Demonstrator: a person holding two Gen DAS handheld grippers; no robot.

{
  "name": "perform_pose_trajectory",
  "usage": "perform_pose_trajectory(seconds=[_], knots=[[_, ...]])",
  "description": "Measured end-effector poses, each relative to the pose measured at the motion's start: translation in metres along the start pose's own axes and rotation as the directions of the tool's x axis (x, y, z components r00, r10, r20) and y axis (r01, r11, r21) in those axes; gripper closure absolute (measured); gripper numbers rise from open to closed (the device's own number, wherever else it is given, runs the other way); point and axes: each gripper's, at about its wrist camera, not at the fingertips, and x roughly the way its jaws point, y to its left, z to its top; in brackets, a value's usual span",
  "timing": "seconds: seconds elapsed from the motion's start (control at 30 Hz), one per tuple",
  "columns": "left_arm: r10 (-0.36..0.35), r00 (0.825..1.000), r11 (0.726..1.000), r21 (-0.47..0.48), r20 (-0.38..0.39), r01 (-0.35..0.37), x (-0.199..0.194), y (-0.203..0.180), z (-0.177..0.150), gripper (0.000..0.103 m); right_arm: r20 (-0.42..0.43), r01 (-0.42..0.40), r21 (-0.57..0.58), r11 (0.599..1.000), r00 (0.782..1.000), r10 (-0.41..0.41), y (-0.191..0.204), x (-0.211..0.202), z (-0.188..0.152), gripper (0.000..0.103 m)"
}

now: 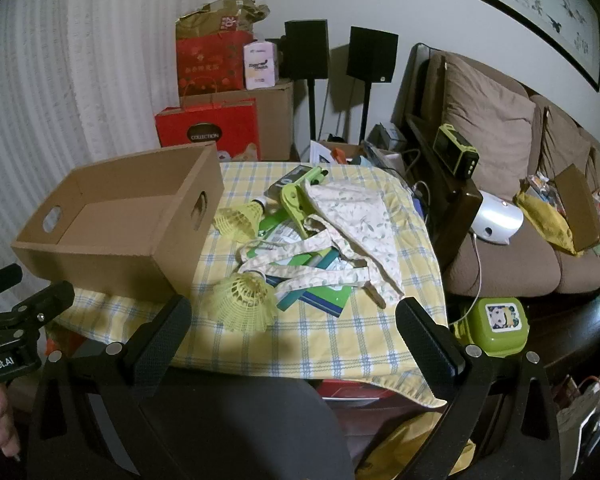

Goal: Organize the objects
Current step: 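Move the left gripper toward a yellow shuttlecock on the table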

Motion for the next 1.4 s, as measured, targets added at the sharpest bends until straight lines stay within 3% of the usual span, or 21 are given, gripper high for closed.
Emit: perform_pose_trajectory(seconds=[0.97, 1.2, 1.4], knots=[[0.004, 1.0, 1.0, 0.014, 0.02, -0.004, 0.0, -0.009, -0.002, 0.0, -0.003, -0.002, 0.01, 1.0, 1.0, 0.002, -0.007, -0.001, 0.0, 0.0], [-0.083, 0.996, 0.996, 0.01, 0.014, 0.083, 0.002, -0.006, 0.002, 0.0, 0.009, 0.077, -0.022, 0.997, 0.997, -0.077, -0.019, 0.0, -0.003, 0.0], [-0.108, 0.994, 0.994, -0.011, 0.017, 0.108, 0.003, -0.003, 0.003, 0.0, 0.004, 0.063, 0.009, 0.998, 0.998, -0.063, -0.031, 0.0, -0.003, 0.0]])
